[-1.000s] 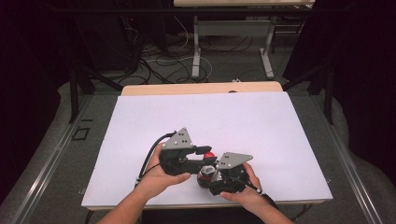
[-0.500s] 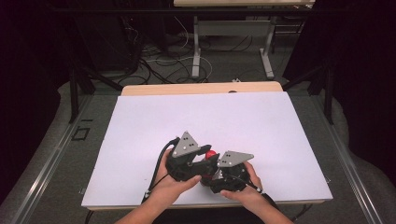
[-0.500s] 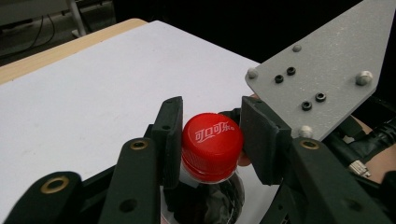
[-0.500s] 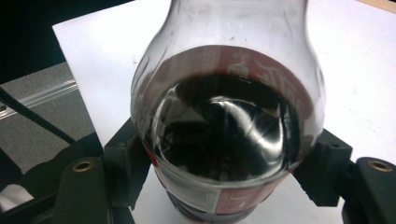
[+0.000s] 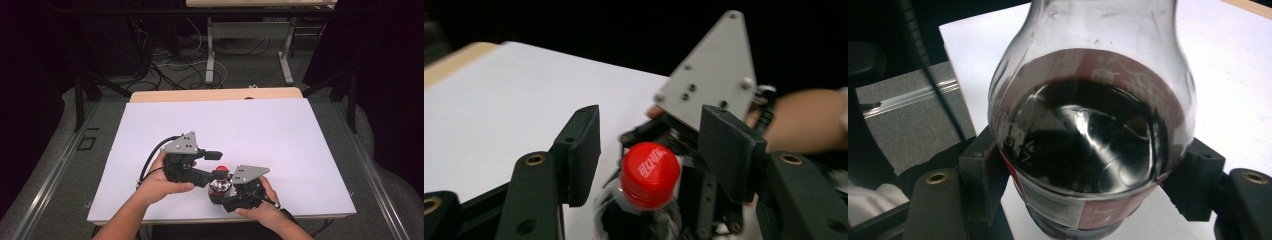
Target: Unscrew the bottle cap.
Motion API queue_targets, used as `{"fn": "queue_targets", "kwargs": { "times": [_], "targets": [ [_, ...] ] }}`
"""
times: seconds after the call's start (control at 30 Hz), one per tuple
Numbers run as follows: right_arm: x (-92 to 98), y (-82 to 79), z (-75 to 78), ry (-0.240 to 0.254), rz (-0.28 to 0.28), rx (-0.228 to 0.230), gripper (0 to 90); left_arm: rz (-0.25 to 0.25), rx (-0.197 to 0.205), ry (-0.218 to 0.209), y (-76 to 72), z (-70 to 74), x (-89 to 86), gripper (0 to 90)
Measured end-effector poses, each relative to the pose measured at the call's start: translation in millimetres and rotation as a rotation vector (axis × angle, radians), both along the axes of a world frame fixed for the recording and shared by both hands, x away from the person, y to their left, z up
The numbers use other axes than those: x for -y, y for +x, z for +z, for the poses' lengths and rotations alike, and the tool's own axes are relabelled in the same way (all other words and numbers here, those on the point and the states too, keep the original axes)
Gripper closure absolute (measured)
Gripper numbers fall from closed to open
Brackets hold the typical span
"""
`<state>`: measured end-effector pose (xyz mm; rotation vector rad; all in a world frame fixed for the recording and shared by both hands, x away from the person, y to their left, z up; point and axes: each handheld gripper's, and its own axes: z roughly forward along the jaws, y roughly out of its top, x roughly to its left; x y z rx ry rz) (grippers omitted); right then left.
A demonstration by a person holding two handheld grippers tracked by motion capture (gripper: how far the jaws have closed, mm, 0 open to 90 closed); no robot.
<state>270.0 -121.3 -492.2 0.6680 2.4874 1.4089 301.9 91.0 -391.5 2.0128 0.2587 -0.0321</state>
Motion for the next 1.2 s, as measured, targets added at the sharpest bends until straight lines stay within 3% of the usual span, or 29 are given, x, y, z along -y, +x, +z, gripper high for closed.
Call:
{"fn": "queue_targets", "kwargs": {
  "times": [0.07, 0.2, 0.37, 0.57, 0.67, 0.73, 0.83, 0.9, 1.03, 1.17, 1.2],
  "targets": [
    [-1.2, -1.0, 0.1, -0.004, 0.015, -0.006, 28.9, -0.057, -0.013, 0.005, 2.8, -2.1, -1.3, 44.7],
    [-1.7, -1.4, -0.2, -0.005, 0.018, -0.005, 28.9, -0.105, -0.018, 0.022, 10.1, -7.3, -2.5, 47.2],
    [-2.5, -2.2, 0.0, -0.005, 0.039, -0.002, 28.9, -0.172, -0.040, 0.013, 16.0, -11.8, -1.6, 53.1],
    [-4.0, -3.4, -0.3, -0.010, 0.047, 0.002, 28.9, -0.181, -0.052, 0.010, 16.5, -12.8, 0.1, 61.1],
    [-4.2, -3.0, -0.7, -0.014, 0.052, 0.002, 29.0, -0.154, -0.043, 0.017, 13.3, -12.4, 1.6, 61.5],
    [-3.5, -1.6, -0.7, -0.021, 0.058, 0.013, 29.0, -0.105, -0.030, 0.020, 9.0, -11.9, 3.4, 61.7],
    [-1.5, -1.2, -0.2, -0.021, 0.022, -0.012, 29.0, -0.014, 0.000, 0.030, 0.7, -11.4, 6.6, 61.9],
    [-0.6, 0.0, -0.5, -0.013, 0.003, -0.004, 29.0, 0.048, 0.016, 0.034, -5.4, -11.2, 9.7, 61.9],
    [1.2, 1.6, -0.5, -0.010, -0.026, -0.008, 28.9, 0.197, 0.029, 0.042, -18.0, -10.5, 16.6, 61.9],
    [3.9, 2.9, 0.7, -0.014, -0.036, -0.014, 28.9, 0.384, 0.023, 0.029, -33.4, -11.4, 26.0, 61.9],
    [3.9, 3.0, 0.4, -0.014, -0.041, -0.018, 29.0, 0.407, 0.028, 0.030, -36.5, -12.0, 28.4, 61.9]
  ]
}}
